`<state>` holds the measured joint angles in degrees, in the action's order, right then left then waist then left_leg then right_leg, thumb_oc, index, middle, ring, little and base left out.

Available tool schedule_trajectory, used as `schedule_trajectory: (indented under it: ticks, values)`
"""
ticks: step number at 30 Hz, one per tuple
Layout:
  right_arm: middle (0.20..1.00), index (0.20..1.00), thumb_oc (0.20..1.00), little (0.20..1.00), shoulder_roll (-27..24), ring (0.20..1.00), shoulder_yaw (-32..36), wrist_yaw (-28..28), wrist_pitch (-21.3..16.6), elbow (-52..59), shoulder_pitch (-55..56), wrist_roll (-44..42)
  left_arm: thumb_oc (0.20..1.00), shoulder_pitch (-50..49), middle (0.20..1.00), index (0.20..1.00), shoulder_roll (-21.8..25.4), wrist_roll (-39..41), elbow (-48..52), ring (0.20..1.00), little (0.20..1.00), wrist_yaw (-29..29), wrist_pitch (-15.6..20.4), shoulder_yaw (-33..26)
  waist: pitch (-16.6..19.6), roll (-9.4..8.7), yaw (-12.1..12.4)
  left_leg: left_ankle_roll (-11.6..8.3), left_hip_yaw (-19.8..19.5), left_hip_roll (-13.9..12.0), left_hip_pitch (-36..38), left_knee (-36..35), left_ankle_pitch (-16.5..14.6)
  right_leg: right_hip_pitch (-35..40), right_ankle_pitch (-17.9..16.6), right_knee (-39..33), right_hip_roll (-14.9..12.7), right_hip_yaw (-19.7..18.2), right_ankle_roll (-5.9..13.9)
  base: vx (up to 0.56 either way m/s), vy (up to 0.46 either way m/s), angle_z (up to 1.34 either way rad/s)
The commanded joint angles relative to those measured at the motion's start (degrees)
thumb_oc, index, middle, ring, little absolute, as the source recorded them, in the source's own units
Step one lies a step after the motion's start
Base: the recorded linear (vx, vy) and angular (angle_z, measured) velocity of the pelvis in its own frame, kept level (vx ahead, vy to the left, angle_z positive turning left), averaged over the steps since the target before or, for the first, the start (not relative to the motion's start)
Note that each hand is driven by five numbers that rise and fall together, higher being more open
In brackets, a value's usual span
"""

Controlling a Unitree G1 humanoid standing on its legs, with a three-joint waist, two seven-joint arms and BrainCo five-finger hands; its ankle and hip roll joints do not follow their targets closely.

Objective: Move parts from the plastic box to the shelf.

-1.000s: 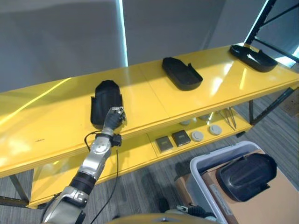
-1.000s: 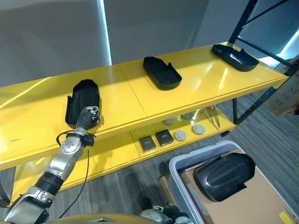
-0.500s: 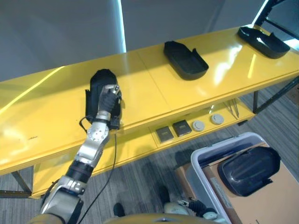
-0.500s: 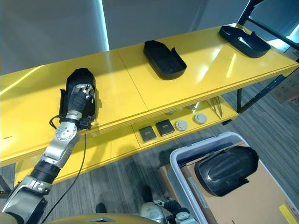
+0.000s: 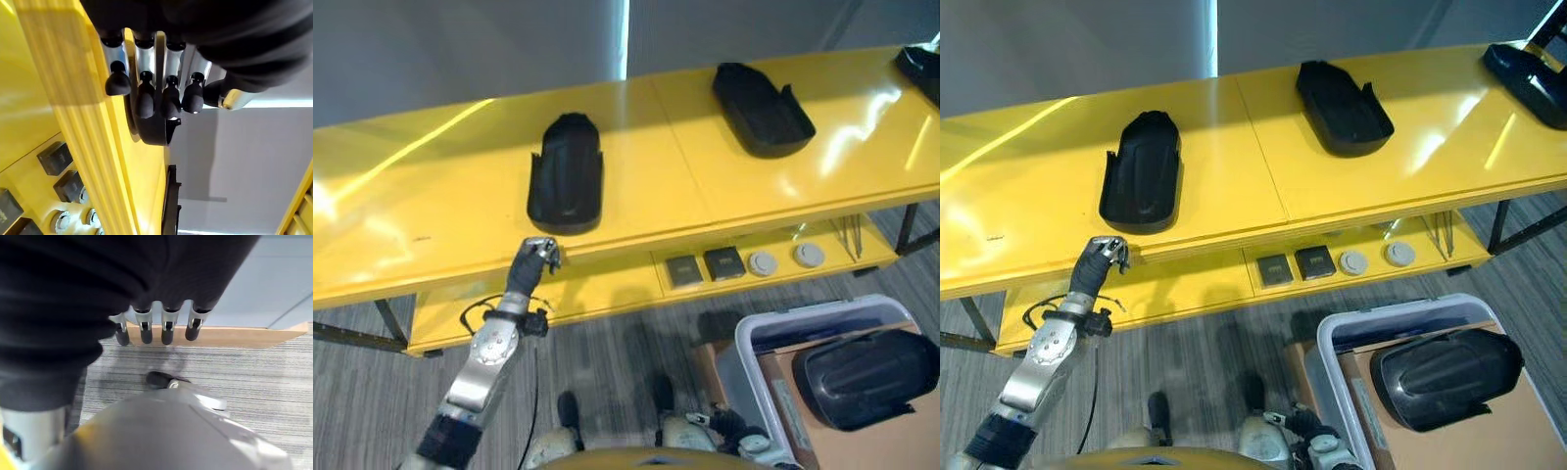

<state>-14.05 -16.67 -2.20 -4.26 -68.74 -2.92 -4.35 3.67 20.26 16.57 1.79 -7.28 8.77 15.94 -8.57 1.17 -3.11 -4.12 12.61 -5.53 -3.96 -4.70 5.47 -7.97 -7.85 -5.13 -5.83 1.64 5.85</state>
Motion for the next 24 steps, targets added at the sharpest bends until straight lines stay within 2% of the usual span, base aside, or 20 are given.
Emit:
schedule_trajectory:
  ticks: [1,7,12,17,20,24]
  values:
    - [1.000,1.000,1.000,1.000,0.88,1.000,-2.10,-1.49,0.34,-2.85,-1.29,-0.82,0.200,7.13,0.200,0.200,0.16,-3.52,0.18,0.200,0.200,-1.78,2.96,-0.87,-1.66,-0.23,-1.65,-1.57,-0.71,-2.03,-0.91,-0.30,0.98,2.58,1.04,0.14,-1.99,0.29,2.60,-0.06,0.010,-0.07]
    - [1.000,1.000,1.000,1.000,0.83,1.000,-3.60,-2.11,0.00,-2.15,-1.30,-0.43,0.200,16.47,0.200,0.200,-1.13,-6.71,-5.43,0.200,0.200,-8.38,4.18,-1.39,-1.65,-0.72,-2.82,-1.77,0.75,-2.51,-1.99,-0.30,1.04,0.41,0.26,0.14,-1.76,-1.27,2.77,0.00,0.006,-0.15]
    - [1.000,1.000,1.000,1.000,0.60,1.000,-4.85,-2.42,-0.26,-1.74,-1.54,-0.06,0.200,22.35,0.200,0.200,-1.46,-8.70,-12.38,0.200,0.200,-13.40,3.57,-2.93,-1.10,-1.00,-4.03,-1.96,1.60,-2.78,-2.27,-0.30,1.01,-0.65,0.03,0.13,-1.63,-2.28,2.73,0.02,0.006,-0.12]
    - [1.000,1.000,1.000,1.000,0.60,1.000,-5.95,-2.60,-0.64,-1.51,-1.74,0.34,0.200,28.43,0.200,0.200,-0.37,-10.39,-24.10,0.200,0.200,-18.26,2.15,-3.63,-0.33,-1.45,-5.22,-2.31,2.36,-3.43,-3.15,-0.30,1.31,-2.47,-0.38,0.18,-0.94,-3.12,2.67,0.01,-0.003,-0.14]
    - [1.000,1.000,1.000,1.000,0.63,1.000,-5.87,-2.54,-0.80,-1.77,-1.39,0.32,0.200,28.41,0.200,0.200,0.06,-10.67,-24.24,0.200,0.200,-18.62,2.40,-3.94,0.09,-1.56,-5.35,-2.42,2.65,-3.62,-2.53,-0.30,1.14,-2.03,-0.18,0.18,-0.79,-3.31,2.66,0.02,-0.001,-0.11]
    - [1.000,1.000,1.000,1.000,0.60,1.000,-5.10,-2.71,-0.60,-1.92,-1.19,0.33,0.200,26.11,0.200,0.200,-0.37,-8.54,-18.84,0.200,0.200,-17.40,3.65,-5.17,0.35,-1.67,-4.95,-2.42,2.66,-3.69,-1.63,-0.30,0.78,-1.22,0.04,0.20,-0.78,-3.30,2.74,0.00,0.000,0.00]
